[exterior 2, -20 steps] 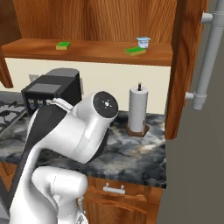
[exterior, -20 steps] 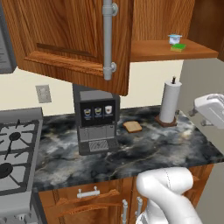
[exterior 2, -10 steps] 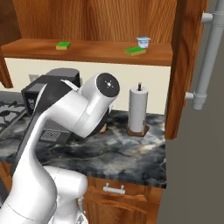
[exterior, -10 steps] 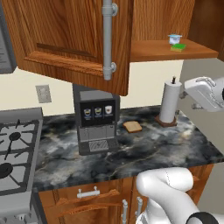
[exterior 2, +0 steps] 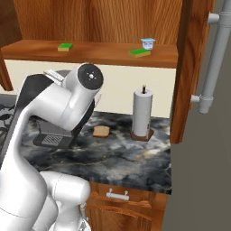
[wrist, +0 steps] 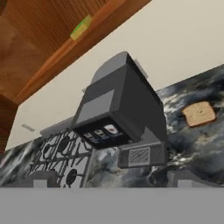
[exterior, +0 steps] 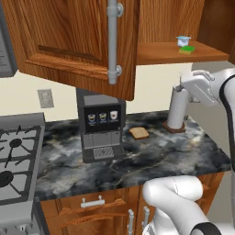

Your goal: Pick the sponge and sponge from the cabinet and place them on the counter.

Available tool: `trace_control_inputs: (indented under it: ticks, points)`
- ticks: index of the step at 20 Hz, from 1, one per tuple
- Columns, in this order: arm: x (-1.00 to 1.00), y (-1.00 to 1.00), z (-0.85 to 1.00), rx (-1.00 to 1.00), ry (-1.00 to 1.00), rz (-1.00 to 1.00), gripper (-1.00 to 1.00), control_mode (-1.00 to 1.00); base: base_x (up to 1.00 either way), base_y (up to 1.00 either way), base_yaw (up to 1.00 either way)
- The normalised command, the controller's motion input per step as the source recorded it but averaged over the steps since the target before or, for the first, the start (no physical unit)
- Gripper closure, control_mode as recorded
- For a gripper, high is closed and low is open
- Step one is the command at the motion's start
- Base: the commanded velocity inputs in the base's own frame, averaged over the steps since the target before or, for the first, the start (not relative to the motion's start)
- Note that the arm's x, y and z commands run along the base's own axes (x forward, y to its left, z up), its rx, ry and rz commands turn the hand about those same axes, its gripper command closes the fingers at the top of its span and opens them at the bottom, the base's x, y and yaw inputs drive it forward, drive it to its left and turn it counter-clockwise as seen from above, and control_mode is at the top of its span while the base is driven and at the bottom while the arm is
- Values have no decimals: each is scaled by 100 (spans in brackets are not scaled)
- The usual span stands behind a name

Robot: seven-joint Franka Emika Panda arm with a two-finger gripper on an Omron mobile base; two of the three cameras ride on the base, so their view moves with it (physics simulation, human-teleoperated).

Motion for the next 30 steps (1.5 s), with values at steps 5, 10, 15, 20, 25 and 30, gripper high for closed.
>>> trace_control_inputs:
  ticks: [5, 10, 15, 20, 25, 30]
  points:
    - [11, 55, 30, 0, -11, 1, -100, -100, 0, 0, 0]
    - [14, 45, 32, 2, -3, 7, -100, -100, 0, 0, 0]
    - [24, 36, 24, 6, 0, 7, -100, -100, 0, 0, 0]
    - [24, 24, 20, 9, 0, 13, -100, -100, 0, 0, 0]
    - [5, 24, 11, 8, 0, 19, -100, -100, 0, 0, 0]
    - [0, 27, 3, 5, -1, 19, -100, -100, 0, 0, 0]
